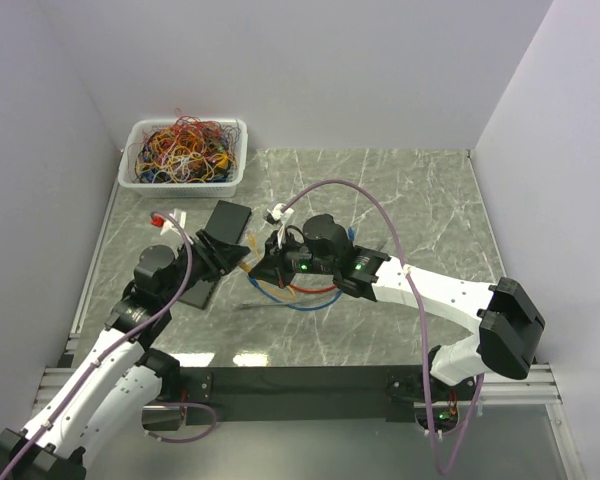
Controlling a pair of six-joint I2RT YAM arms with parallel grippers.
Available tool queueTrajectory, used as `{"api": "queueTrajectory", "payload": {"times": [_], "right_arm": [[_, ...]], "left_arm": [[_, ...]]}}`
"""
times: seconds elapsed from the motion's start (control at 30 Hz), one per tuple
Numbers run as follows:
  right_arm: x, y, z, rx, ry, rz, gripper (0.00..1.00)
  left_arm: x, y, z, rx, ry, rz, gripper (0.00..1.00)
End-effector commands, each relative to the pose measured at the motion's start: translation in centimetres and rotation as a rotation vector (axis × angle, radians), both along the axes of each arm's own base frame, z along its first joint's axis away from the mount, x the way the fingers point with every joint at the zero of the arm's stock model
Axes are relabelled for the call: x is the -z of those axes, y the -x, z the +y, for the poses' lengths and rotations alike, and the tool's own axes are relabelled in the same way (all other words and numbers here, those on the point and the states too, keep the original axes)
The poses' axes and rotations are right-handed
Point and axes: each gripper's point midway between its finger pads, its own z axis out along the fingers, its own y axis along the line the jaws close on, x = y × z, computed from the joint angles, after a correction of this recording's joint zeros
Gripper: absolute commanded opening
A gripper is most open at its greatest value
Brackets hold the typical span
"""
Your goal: Insert the plug into the switch port
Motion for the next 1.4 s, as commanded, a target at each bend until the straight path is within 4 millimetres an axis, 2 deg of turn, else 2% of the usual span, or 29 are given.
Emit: {"api": "queueTrajectory", "payload": {"times": [0.0,0.07,0.17,0.43,0.5,0.53,0.73,0.93,1.0,1.13,1.17,1.23,1.27,1.33,1.37], "right_arm": [[-2.0,-0.2,0.6,0.003,-0.053,-0.051,0.00],[-1.8,-0.2,0.7,0.001,-0.050,-0.047,0.00],[-1.8,-0.3,0.7,0.004,-0.054,-0.043,0.00],[-2.0,-0.7,1.0,0.019,-0.058,-0.041,0.00],[-1.8,-0.8,1.2,0.020,-0.055,-0.038,0.00],[-1.9,-0.8,1.2,0.022,-0.057,-0.037,0.00],[-1.8,-1.0,1.2,0.035,-0.060,-0.032,0.00],[-2.2,-1.4,1.3,0.056,-0.062,-0.035,0.00],[-2.4,-1.6,1.2,0.063,-0.063,-0.041,0.04],[-2.6,-1.7,1.1,0.074,-0.069,-0.046,0.04],[-2.5,-1.8,1.2,0.072,-0.066,-0.044,0.05],[-2.4,-1.8,1.3,0.072,-0.059,-0.037,0.15],[-2.4,-1.8,1.3,0.075,-0.056,-0.036,0.31],[-2.3,-1.8,1.3,0.077,-0.055,-0.038,0.43],[-2.3,-2.0,1.1,0.084,-0.054,-0.041,0.46]], "left_arm": [[-3.1,-0.5,0.9,-0.067,0.032,-0.077,0.56],[-3.2,-0.5,1.0,-0.073,0.033,-0.080,0.48],[-3.0,-0.5,0.9,-0.070,0.030,-0.075,0.43],[-2.8,-0.5,0.6,-0.054,0.027,-0.074,0.40],[-2.9,-0.4,0.7,-0.054,0.027,-0.076,0.36],[-2.9,-0.4,0.6,-0.052,0.026,-0.078,0.28],[-2.5,-0.3,0.5,-0.043,0.014,-0.074,0.01],[-2.3,-0.2,0.5,-0.042,0.006,-0.071,0.01],[-2.3,-0.2,0.7,-0.051,0.005,-0.072,0.01],[-2.3,-0.2,0.6,-0.050,0.008,-0.072,0.01],[-2.2,-0.1,0.7,-0.050,0.008,-0.072,0.01],[-2.2,-0.1,0.6,-0.050,0.011,-0.071,0.00],[-2.1,-0.1,0.7,-0.053,0.009,-0.069,0.01],[-2.2,-0.1,0.7,-0.055,0.008,-0.071,0.01],[-2.2,-0.1,0.8,-0.056,0.010,-0.072,0.00]]}}
